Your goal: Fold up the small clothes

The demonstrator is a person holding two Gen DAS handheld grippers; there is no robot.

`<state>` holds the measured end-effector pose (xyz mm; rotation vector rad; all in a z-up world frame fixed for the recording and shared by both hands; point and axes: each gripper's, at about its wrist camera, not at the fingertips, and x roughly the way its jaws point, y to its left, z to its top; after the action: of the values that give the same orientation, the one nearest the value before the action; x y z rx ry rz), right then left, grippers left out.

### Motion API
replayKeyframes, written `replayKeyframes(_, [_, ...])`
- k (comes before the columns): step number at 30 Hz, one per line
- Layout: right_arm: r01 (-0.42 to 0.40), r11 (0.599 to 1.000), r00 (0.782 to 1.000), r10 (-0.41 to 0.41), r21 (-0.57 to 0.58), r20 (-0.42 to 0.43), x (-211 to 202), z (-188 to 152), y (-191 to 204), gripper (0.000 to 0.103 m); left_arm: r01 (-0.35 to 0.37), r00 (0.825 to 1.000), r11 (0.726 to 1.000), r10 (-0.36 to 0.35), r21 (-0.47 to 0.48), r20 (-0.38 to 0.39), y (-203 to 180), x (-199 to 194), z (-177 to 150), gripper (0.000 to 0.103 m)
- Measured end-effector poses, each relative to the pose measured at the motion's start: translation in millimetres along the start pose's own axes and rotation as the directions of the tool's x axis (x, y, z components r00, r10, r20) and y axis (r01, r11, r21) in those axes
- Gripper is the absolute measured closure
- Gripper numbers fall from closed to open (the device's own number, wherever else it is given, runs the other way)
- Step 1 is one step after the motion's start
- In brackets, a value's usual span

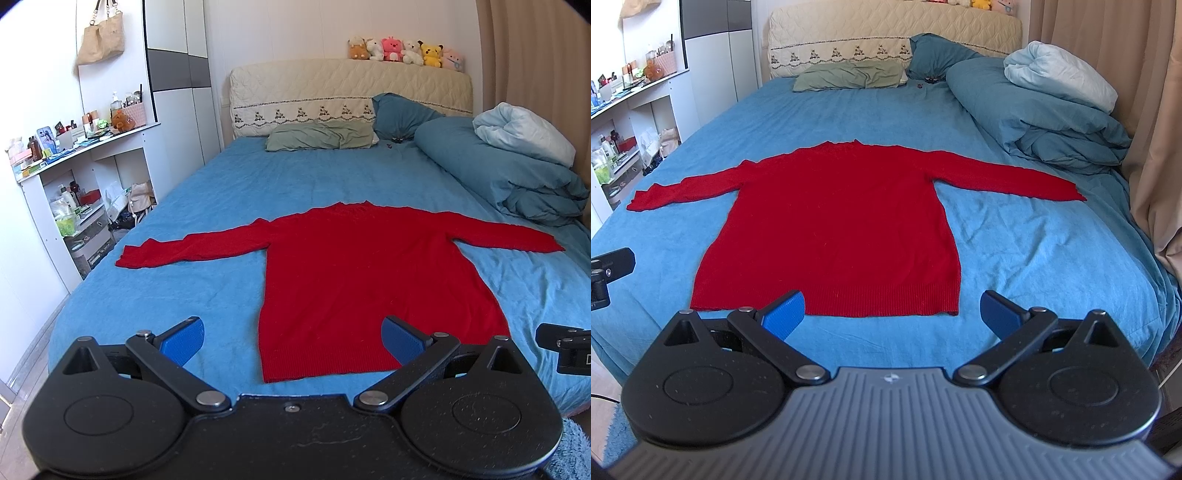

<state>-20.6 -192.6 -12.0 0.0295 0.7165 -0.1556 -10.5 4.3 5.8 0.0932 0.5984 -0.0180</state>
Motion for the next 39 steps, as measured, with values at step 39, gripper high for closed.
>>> replayKeyframes(39, [0.336, 0.845, 0.917, -0.395, 0.416, 0.062, 210.7, 119.2, -256.0, 0.000, 0.315, 0.948, 0.930, -0.316, 0.191, -0.025, -219.9, 262.6, 187.0, 0.000])
